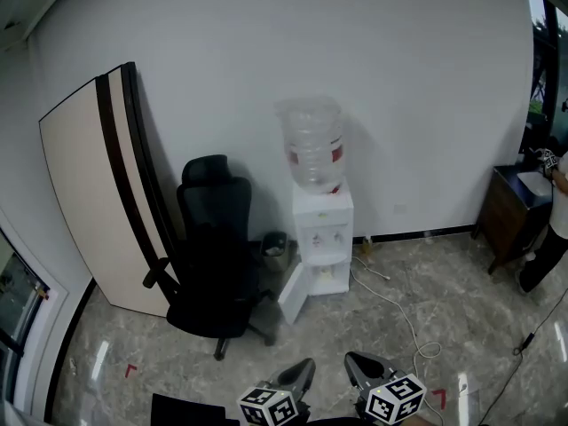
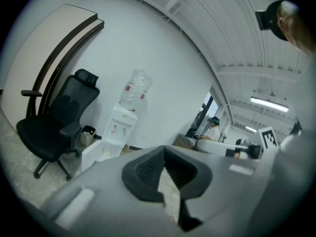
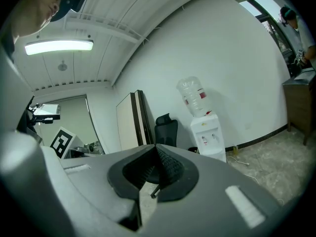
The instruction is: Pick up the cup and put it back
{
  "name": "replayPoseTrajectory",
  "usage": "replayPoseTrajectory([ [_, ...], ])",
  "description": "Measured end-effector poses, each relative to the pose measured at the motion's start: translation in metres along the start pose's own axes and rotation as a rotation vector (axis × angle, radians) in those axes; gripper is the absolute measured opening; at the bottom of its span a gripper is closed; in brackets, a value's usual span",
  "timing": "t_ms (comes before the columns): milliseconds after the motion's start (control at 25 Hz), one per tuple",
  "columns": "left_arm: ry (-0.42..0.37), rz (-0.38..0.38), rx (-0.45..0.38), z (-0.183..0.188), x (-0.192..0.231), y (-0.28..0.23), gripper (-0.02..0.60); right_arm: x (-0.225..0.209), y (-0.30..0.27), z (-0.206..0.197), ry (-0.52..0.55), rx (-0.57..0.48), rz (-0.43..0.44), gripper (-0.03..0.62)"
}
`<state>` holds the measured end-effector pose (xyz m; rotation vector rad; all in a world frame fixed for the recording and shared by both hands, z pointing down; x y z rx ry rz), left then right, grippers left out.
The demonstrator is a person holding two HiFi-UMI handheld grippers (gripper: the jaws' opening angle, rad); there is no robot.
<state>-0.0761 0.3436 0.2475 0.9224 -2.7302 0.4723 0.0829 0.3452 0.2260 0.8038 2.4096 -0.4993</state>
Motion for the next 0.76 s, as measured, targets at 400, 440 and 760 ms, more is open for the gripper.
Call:
replayPoseTrajectory([
  [400,-0.031,-0.042,0.009,0.001,-0.013,0.003,0.005,0.004,0.012,-0.006,-0.003,-0.025,-0.009,0.008],
  [440,-0.031,-0.039,0.013,0.004,-0.016,0.003,0.005,0.004,0.013,-0.005,-0.005,-0.026,-0.009,0.008],
  [760,-0.05,-0.081,0.006,-0.006,-0.01,-0.007,0.005,0.005,0.006,-0.004,0.021,-0.019,0.002,0.008],
])
Point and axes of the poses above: the fingertips, and each gripper's own axes: y backward along the fingers, x to its left, z out of its top, the point moved 6 cm from there along y, backward along the fingers, and after that the axes turned 13 degrees about -y, right-handed, at the moved point
